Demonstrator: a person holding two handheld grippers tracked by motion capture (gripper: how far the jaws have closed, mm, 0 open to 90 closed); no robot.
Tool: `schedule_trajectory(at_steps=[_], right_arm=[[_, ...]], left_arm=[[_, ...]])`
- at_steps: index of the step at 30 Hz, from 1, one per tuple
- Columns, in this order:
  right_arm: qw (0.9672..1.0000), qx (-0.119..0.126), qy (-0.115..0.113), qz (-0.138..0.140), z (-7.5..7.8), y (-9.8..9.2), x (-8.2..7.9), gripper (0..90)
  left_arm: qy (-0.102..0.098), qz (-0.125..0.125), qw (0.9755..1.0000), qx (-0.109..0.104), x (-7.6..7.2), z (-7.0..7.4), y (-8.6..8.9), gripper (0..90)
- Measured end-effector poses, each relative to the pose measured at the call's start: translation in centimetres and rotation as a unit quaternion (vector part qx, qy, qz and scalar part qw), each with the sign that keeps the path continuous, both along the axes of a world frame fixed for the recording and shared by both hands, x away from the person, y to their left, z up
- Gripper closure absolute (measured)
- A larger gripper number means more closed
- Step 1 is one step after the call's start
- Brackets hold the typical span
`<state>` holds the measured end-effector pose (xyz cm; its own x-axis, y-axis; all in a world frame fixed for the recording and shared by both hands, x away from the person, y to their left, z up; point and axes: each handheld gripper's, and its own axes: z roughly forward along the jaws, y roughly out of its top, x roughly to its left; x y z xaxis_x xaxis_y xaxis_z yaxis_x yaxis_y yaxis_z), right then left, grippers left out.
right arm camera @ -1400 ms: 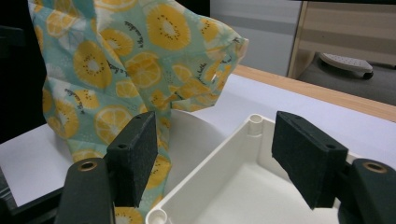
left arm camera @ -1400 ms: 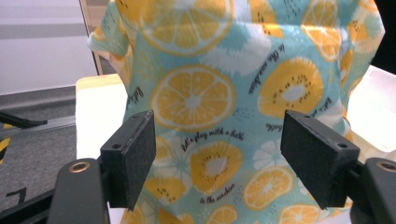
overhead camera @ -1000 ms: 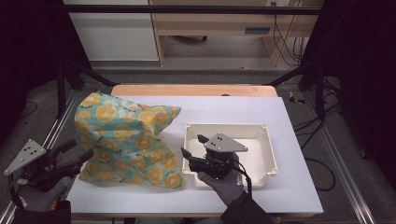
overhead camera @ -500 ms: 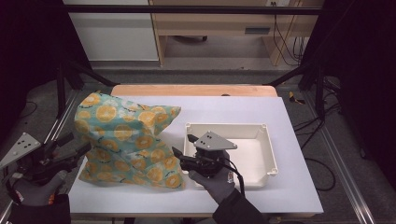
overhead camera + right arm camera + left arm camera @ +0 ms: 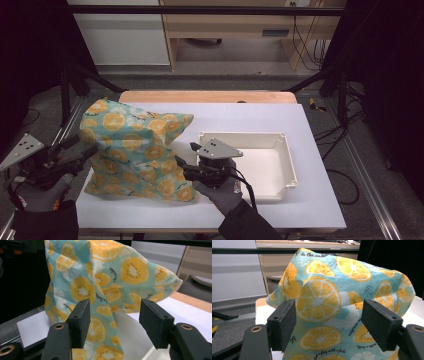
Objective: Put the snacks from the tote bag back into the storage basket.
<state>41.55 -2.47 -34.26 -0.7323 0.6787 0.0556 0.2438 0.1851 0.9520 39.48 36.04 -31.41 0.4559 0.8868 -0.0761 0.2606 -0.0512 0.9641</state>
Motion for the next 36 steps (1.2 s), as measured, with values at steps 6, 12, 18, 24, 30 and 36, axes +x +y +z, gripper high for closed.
schedule_trajectory(at_steps=[6,12,18,24,30,36], right_arm=[[1.0,-0.004,0.0,0.007,0.2,1.5,0.3,44.4],[0.9999,-0.007,-0.006,0.01,0.4,3.0,1.0,51.7],[0.9997,-0.018,-0.009,0.013,0.3,4.2,1.7,59.1],[0.9994,-0.031,-0.009,0.01,0.1,5.1,2.3,68.1],[0.9996,-0.023,-0.01,0.01,0.3,5.1,2.3,78.2],[0.9996,-0.025,-0.006,0.01,0.5,5.1,2.3,85.8]], left_arm=[[0.008,0.005,0.9999,0.011,0.6,-0.2,0.0,29.4],[0.024,0.003,0.9997,0.008,1.2,-1.2,0.3,33.0],[0.03,0.002,0.9995,0.01,1.4,-1.6,0.4,38.5],[0.036,0.002,0.9993,0.012,1.6,-2.0,0.5,48.4],[0.04,0.008,0.9991,0.015,1.6,-2.1,0.6,63.7],[0.047,0.019,0.9986,0.014,1.4,-2.1,0.9,78.9]])
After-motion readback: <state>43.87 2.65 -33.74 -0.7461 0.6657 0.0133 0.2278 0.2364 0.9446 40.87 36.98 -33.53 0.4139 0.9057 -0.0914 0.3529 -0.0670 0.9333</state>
